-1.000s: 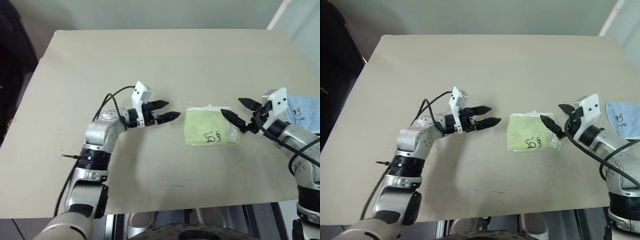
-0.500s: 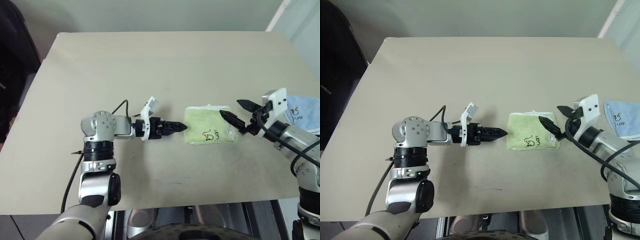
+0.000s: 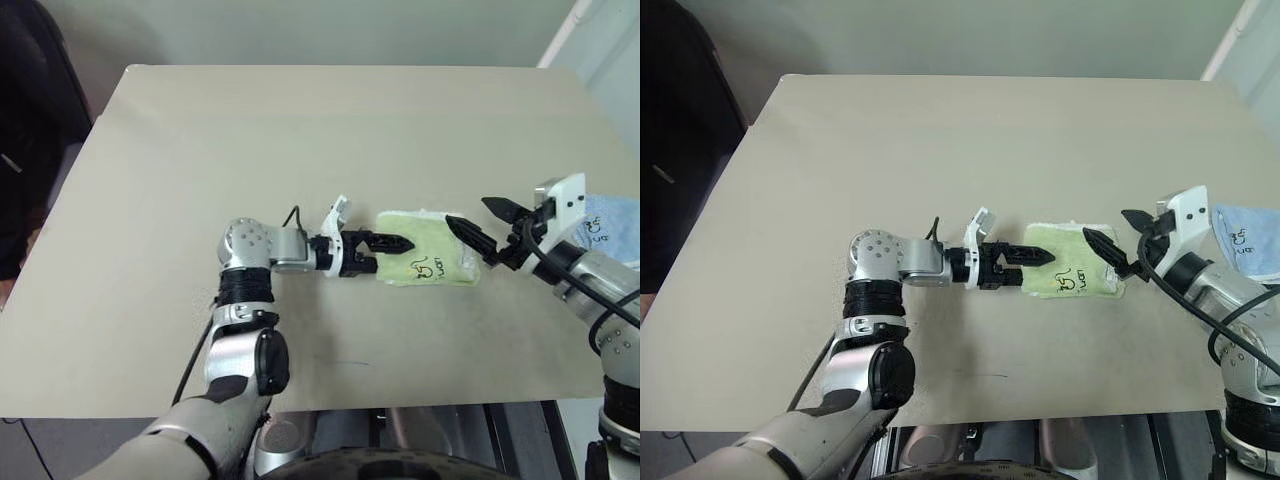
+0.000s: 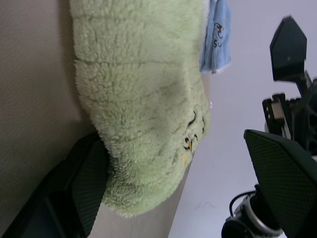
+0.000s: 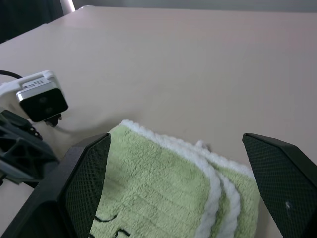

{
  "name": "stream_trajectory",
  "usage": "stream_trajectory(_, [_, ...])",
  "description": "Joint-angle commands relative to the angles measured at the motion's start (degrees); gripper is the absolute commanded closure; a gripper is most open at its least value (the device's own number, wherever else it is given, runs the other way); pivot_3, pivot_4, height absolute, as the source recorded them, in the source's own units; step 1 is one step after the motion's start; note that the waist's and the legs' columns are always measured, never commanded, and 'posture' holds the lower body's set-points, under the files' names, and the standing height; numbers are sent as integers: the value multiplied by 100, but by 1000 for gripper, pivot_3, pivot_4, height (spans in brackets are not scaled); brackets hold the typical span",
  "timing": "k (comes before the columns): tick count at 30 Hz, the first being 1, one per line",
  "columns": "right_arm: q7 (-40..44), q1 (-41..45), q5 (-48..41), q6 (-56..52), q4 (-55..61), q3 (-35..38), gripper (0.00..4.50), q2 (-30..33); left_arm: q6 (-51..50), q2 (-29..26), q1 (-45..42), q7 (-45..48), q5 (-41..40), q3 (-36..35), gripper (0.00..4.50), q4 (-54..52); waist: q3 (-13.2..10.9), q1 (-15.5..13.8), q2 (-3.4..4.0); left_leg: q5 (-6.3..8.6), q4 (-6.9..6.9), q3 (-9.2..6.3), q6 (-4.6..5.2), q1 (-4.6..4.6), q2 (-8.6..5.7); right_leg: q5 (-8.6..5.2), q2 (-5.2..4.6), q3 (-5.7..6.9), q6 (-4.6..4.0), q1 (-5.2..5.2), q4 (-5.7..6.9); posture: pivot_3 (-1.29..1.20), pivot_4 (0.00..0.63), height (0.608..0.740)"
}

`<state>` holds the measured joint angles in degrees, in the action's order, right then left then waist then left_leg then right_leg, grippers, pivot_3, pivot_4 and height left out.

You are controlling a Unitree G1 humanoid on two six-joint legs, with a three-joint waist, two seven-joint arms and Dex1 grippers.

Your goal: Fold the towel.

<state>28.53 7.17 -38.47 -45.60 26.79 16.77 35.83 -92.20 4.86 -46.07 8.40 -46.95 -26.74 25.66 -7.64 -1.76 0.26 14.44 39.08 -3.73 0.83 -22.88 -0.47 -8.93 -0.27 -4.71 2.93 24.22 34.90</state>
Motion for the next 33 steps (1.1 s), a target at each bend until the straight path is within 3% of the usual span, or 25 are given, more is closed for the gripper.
stream_trajectory(1, [-141,-9,-114,27,259,239,11,-32,-26,152,-57,-147,-26,-68,0,25,0,-1,0,0,0,0,0,1,-2,0,-1,-1,0,-1,0,0,150,740])
stream_trajectory(5, [-201,-8,-57,57,240,198,11,-35,-30,166,-56,-8,-131,25,0,17,-1,-9,-2,-2,3,0,6,4,-5,1,-2,-3,4,-9,0,0,150,740])
stream_trajectory(8, [-235,30,-17,101,195,216,0,-40,-30,137,13,133,-286,207,594,-124,-1,-12,-2,-2,2,0,6,4,-5,2,-2,-3,4,-9,0,0,150,740])
stream_trajectory(19, [-319,55,-25,129,159,288,0,-39,-30,80,86,169,-410,370,4337,6,-2,-16,-4,-27,-2,1,-46,4,-6,-5,-1,-6,10,-8,-5,0,150,740])
stream_trajectory(27, [-331,50,-48,110,179,300,0,-25,-30,-48,-91,257,-372,76,4423,35,-3,-15,-4,-15,-3,0,-28,4,-6,-5,-1,-6,11,-7,-5,0,150,740])
stream_trajectory(33, [-319,105,-23,169,182,247,0,-45,285,-743,-432,335,-156,-228,4423,177,-6,20,-8,-13,-8,-1,-23,5,-3,-1,4,-7,4,0,-3,0,150,740])
